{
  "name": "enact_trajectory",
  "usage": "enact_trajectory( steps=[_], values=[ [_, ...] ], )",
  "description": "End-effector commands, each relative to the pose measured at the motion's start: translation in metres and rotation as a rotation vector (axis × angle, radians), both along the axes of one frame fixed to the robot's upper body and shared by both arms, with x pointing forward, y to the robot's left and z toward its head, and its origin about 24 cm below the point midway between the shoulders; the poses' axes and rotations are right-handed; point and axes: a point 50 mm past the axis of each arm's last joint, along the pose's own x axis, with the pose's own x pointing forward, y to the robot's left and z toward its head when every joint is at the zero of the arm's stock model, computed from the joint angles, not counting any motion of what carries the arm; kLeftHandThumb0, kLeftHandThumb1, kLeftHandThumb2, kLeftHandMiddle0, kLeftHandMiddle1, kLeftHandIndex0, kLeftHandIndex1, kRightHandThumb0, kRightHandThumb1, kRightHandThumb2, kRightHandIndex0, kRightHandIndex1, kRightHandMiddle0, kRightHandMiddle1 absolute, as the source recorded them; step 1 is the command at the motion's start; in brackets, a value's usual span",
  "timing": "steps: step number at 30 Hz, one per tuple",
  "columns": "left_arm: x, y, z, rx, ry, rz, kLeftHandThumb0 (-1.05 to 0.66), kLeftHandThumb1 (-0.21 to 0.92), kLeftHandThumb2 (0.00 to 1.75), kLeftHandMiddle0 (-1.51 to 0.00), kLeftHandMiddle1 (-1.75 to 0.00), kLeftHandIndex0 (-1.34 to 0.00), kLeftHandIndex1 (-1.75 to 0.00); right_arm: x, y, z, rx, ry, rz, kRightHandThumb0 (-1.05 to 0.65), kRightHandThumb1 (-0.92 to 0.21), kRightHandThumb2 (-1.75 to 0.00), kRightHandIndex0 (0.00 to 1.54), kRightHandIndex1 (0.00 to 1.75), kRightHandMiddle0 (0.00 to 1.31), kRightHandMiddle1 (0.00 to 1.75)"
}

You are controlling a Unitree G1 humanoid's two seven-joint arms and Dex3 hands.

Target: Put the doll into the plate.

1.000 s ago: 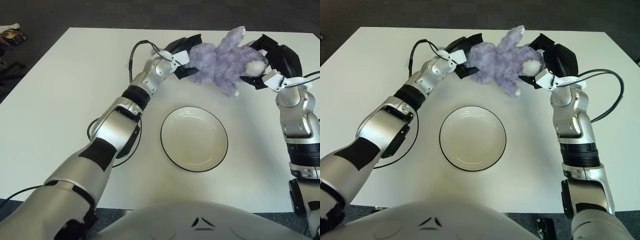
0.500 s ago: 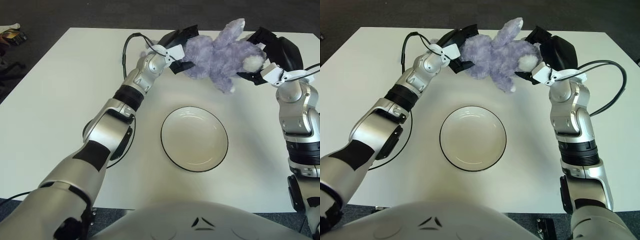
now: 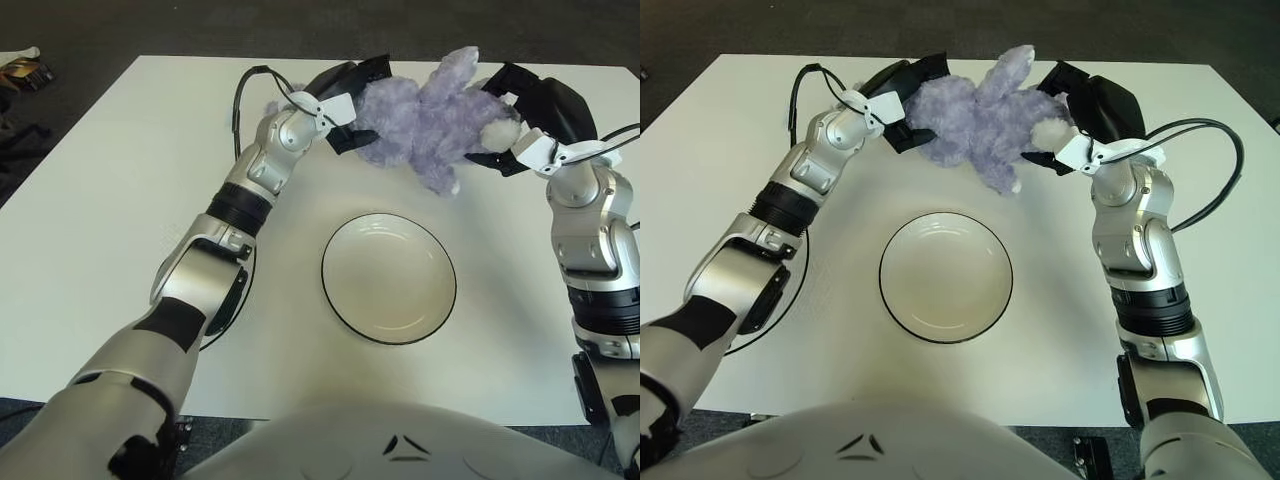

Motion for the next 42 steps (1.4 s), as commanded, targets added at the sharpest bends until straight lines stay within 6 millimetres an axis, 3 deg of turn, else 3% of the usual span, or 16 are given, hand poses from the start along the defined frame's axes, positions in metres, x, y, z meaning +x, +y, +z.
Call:
enact_trajectory(
  steps=[1,23,33,42],
  values=[
    [-0.007,0.002,0.007,-0.008,-0.022,-0.037,0.55,0.11,1.56,-0.78,-1.75,-0.97,-1.75,-0.002,0.006,0.000,0.000,-0.012,0.052,-0.01,-0.32,-1.06,0.63,1.35,0.84,1.36],
    [-0.023,0.035,0.013,0.058,-0.099,-0.093,0.59,0.06,1.63,-0.83,-1.75,-1.01,-1.75,-0.020,0.019,-0.007,0.123,-0.009,0.246,-0.01,-0.30,-1.11,0.65,1.34,0.79,1.45],
    [-0.033,0.049,0.010,0.028,-0.030,-0.110,0.57,0.08,1.60,-0.81,-1.75,-0.94,-1.75,-0.029,0.020,-0.006,0.162,-0.007,0.301,-0.01,-0.31,-1.10,0.66,1.34,0.78,1.46],
    [-0.042,0.051,0.014,-0.007,0.012,-0.150,0.56,0.10,1.58,-0.79,-1.75,-0.93,-1.75,-0.034,0.023,-0.005,0.191,-0.024,0.332,0.00,-0.30,-1.12,0.69,1.36,0.73,1.48]
  ],
)
